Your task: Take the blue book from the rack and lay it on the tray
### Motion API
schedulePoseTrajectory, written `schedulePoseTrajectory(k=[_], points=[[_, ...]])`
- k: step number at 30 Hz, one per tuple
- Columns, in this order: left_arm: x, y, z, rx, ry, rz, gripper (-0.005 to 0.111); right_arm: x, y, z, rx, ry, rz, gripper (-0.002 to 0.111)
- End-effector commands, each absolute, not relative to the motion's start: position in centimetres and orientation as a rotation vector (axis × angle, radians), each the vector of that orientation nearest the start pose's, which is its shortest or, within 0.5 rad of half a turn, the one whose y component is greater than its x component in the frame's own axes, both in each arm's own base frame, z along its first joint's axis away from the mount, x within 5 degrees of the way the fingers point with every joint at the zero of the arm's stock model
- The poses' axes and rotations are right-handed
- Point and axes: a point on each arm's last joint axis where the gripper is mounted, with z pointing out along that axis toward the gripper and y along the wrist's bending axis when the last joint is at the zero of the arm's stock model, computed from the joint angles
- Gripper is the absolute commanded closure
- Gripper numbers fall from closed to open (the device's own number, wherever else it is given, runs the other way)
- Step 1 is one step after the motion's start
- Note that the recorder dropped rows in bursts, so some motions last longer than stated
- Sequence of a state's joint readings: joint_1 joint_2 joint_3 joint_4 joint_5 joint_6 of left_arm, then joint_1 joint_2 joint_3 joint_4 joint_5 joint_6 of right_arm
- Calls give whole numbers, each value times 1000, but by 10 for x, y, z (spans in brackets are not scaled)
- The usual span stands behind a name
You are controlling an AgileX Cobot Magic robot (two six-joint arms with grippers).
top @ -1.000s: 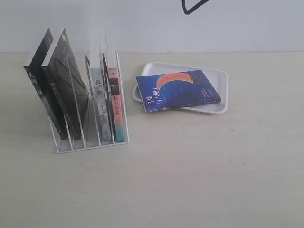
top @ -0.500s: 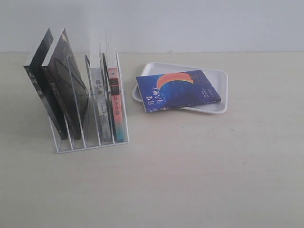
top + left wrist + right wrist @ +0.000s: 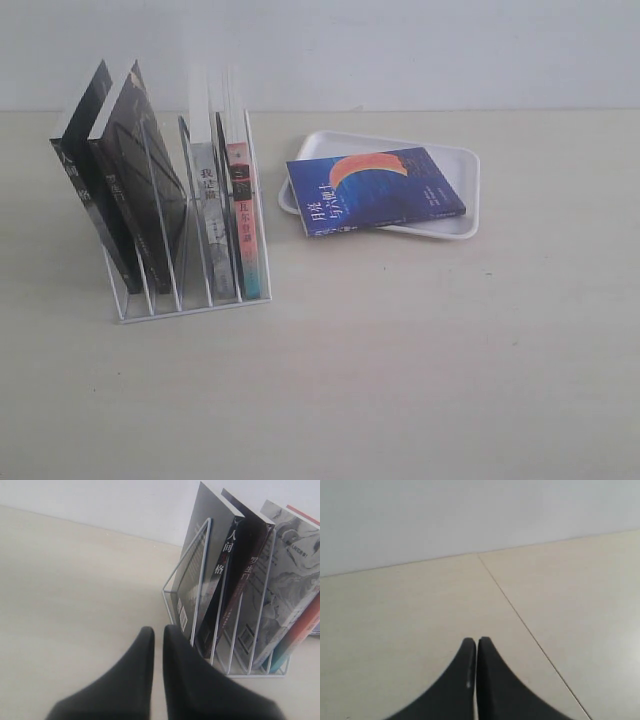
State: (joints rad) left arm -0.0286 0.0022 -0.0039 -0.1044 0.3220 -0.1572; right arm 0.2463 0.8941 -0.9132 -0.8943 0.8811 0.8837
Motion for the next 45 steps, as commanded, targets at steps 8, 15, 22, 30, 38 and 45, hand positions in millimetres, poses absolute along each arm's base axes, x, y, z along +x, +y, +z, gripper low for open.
schedulePoseTrajectory(k=[8,15,22,30,38,45], points=[[54,-5,185,-183,1791,-242,101,55,-31,307,321,1657,-103,108],[54,-5,185,-183,1791,-242,101,31,-32,278,327,1545,5,108],[54,-5,185,-183,1791,-242,101,32,-27,282,324,1505,97,108],[54,-5,185,-183,1791,-242,101,33,-16,280,24,1563,-8,108],[54,-5,185,-183,1791,-242,101,32,-2,279,-190,1562,12,108],[54,-5,185,-183,1791,-242,101,31,2,278,-245,1563,35,108]])
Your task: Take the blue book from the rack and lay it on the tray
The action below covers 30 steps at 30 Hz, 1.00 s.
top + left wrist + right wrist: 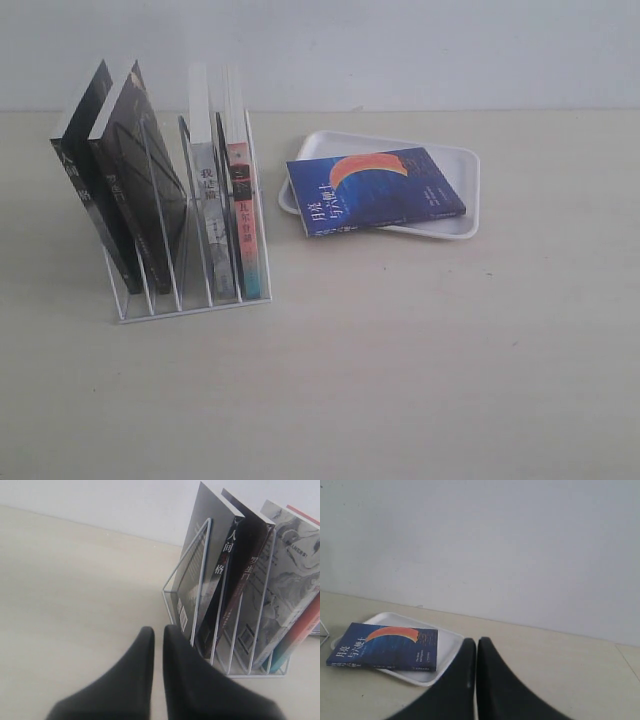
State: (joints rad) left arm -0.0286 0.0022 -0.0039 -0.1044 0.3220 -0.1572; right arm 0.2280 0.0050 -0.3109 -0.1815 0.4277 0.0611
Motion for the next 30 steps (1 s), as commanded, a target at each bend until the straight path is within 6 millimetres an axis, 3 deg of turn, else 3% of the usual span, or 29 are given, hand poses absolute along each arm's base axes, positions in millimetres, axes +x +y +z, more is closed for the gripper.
schedulePoseTrajectory(k=[1,9,19,20,24,30], points=[[54,-5,185,-183,1791,-242,101,31,2,278,-248,1563,32,108],[54,-5,185,-183,1791,-242,101,35,5,266,-236,1606,76,108],[54,-5,185,-183,1791,-242,101,54,12,192,-243,1704,114,108],[54,-5,185,-183,1791,-242,101,55,12,195,-229,1673,131,108],[54,-5,185,-183,1791,-242,101,52,12,181,-233,1824,135,108],[54,-5,185,-183,1791,-242,101,53,8,181,-196,1831,76,108]])
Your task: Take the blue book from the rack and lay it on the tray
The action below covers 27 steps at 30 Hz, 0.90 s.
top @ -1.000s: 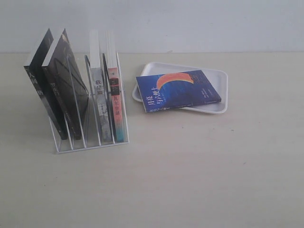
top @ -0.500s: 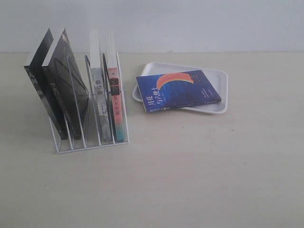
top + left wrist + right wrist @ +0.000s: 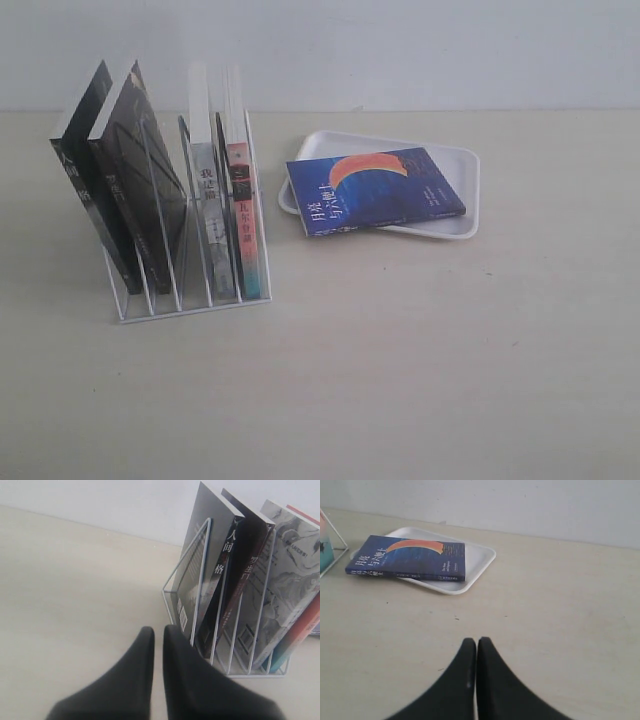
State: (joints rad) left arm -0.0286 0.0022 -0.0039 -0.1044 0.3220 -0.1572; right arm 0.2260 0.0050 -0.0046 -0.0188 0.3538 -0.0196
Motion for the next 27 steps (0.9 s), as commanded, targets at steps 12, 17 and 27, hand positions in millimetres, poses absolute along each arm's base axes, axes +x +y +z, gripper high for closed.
schedulePoseTrajectory(k=[12,17,27], points=[[54,-5,185,-183,1791,-242,101,53,3,181,-100,1841,14,108],[54,-5,185,-183,1791,-242,101,53,3,181,-100,1839,14,108],[54,-5,185,-183,1791,-242,101,53,3,181,-98,1839,16,108]])
